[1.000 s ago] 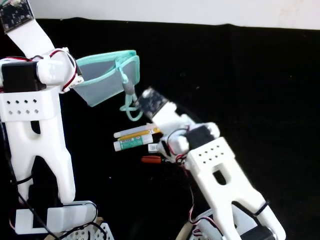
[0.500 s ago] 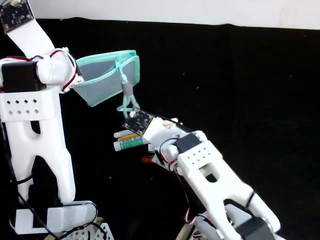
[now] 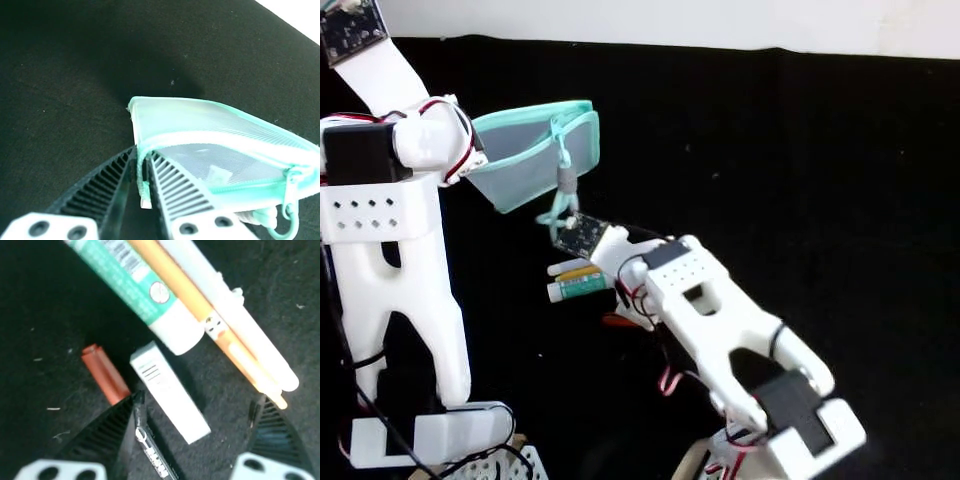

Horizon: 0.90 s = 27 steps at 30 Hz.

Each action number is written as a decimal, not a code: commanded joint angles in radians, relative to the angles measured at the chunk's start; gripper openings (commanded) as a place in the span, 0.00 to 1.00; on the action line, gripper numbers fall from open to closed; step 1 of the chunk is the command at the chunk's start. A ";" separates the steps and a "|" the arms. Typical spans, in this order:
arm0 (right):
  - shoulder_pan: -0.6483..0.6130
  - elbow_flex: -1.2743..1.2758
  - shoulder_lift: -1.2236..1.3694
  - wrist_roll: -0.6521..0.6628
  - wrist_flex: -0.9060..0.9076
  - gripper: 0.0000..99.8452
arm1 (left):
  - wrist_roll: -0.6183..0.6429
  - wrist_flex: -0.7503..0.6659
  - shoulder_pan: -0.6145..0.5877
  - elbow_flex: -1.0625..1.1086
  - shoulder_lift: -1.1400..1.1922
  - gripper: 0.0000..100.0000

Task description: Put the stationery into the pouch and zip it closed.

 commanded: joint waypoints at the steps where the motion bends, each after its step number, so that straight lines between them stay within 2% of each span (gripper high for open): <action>1: -0.007 -0.081 0.051 0.029 -0.021 0.33 | 0.005 -0.009 -0.010 0.004 -0.018 0.01; 11: -0.007 -0.093 0.176 0.123 -0.087 0.30 | 0.003 -0.012 -0.010 0.004 -0.018 0.01; 14: -0.007 -0.091 0.194 0.172 -0.087 0.16 | 0.005 -0.011 -0.010 0.004 -0.018 0.01; 16: -0.002 -0.093 0.202 0.149 -0.087 0.03 | 0.005 -0.011 -0.010 0.004 -0.018 0.01; 17: -0.002 -0.093 0.202 0.129 -0.087 0.00 | 0.005 -0.011 -0.010 0.004 -0.018 0.01; 18: -0.001 -0.093 0.202 0.112 -0.087 0.02 | 0.005 -0.011 -0.010 0.004 -0.018 0.01; 24: 0.001 -0.093 0.199 0.083 -0.084 0.01 | 0.005 -0.011 -0.010 0.005 -0.018 0.01; 27: 0.022 -0.093 0.166 0.014 -0.082 0.01 | 0.005 -0.011 -0.010 0.005 -0.018 0.01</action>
